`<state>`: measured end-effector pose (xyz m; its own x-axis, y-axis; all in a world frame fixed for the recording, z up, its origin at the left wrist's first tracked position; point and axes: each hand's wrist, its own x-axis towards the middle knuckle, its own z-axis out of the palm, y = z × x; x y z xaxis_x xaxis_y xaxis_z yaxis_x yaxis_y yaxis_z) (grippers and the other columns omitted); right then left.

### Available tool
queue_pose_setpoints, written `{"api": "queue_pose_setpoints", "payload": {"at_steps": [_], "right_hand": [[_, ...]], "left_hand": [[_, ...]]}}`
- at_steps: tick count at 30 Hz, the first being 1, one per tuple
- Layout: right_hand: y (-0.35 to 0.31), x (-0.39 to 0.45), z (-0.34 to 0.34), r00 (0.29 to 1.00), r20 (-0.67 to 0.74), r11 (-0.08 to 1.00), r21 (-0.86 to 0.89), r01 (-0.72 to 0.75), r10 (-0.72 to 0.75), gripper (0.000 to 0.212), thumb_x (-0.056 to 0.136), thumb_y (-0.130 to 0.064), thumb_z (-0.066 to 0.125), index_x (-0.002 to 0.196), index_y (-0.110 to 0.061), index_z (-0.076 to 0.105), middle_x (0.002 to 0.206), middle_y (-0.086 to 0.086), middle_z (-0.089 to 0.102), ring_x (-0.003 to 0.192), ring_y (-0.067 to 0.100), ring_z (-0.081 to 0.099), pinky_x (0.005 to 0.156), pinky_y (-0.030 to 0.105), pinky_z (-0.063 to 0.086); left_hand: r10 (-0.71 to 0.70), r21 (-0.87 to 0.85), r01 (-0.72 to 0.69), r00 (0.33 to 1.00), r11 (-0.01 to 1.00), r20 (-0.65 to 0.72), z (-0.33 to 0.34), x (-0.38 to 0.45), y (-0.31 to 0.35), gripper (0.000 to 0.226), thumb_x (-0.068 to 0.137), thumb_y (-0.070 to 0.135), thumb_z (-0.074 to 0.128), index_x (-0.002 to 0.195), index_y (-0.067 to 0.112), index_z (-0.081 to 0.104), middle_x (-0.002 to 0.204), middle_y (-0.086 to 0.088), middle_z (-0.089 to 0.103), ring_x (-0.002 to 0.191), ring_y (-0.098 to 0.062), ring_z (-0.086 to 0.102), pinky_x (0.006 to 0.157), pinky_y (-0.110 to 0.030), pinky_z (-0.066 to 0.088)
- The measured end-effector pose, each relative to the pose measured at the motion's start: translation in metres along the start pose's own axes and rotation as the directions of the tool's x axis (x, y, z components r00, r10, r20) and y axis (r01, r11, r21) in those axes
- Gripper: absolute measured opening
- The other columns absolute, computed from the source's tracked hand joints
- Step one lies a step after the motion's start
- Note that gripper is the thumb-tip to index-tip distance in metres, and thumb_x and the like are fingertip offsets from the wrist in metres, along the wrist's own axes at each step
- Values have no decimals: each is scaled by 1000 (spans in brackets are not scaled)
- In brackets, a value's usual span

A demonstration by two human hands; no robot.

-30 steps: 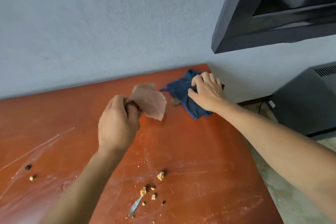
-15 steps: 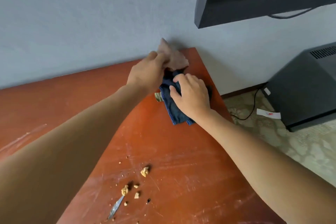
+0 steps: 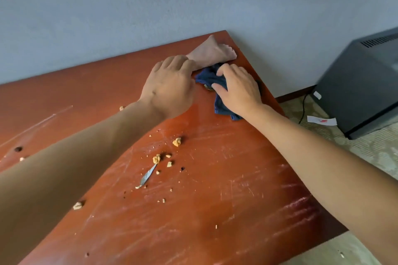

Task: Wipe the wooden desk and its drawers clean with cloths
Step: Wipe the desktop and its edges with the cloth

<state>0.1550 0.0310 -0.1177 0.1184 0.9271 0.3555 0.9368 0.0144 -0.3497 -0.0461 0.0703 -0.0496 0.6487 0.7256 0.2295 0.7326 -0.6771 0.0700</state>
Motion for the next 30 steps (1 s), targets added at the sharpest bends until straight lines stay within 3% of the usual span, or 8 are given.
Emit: {"api": "queue_pose_setpoints", "payload": {"at_steps": [4,8,13,16,20,23,27,30], "right_hand": [[-1,-35,-11,991,80,985,143,92,-104,23,93,-35,71,109,-19,65,104,-2,61,102,20,57,80,40,47],[14,-66,-26,994,-66,991,107,-78,85,21,91,-35,73,109,-23,73,106,-1,67,101,21,61,82,39,49],[-16,-116,-29,998,-46,989,145,-34,41,30,84,-36,78,109,-20,80,109,2,73,103,26,65,90,38,50],[-20,-130,-39,997,17,983,170,-75,73,32,84,-32,80,113,-19,79,111,3,73,106,24,66,92,31,46],[-16,-126,-48,912,-88,909,166,-383,400,48,90,-36,74,134,-22,61,119,-3,65,107,19,61,84,29,44],[-25,-125,-41,940,-81,943,79,-324,330,39,92,-36,72,126,-17,67,121,5,66,111,25,62,87,34,48],[-23,-136,-44,985,60,970,174,-170,161,23,87,-36,76,105,-23,70,101,-4,66,94,16,63,84,39,52],[-2,-139,-56,959,-26,958,40,-282,283,27,90,-45,69,110,-28,67,112,-2,63,108,21,59,90,37,46]], "left_hand": [[104,-2,-104,994,995,44,-14,-57,17,32,96,17,51,126,11,62,129,-8,64,118,-35,59,100,-46,46],[141,7,-142,985,990,98,-19,-98,36,28,98,22,46,120,16,62,123,-4,63,109,-36,62,88,-40,47],[270,-81,-274,961,958,-58,-23,-177,71,11,90,20,48,84,18,57,98,-5,65,87,-36,64,74,-38,50],[373,-79,-375,927,924,-39,-15,-221,90,41,88,31,33,100,18,70,107,-1,65,96,-30,64,86,-42,54],[426,-77,-428,904,901,-36,-8,-277,107,36,91,30,47,117,18,70,125,0,64,111,-23,63,99,-39,54],[431,-48,-435,899,899,-76,2,-311,111,40,91,30,51,123,15,70,128,-3,66,118,-24,64,104,-37,53],[438,82,-431,893,898,-101,14,-321,115,46,96,33,50,131,10,67,134,-9,64,125,-30,61,110,-43,50],[443,123,-429,888,895,-123,19,-311,125,47,98,34,51,135,7,64,137,-12,62,128,-31,59,113,-44,47]]}}
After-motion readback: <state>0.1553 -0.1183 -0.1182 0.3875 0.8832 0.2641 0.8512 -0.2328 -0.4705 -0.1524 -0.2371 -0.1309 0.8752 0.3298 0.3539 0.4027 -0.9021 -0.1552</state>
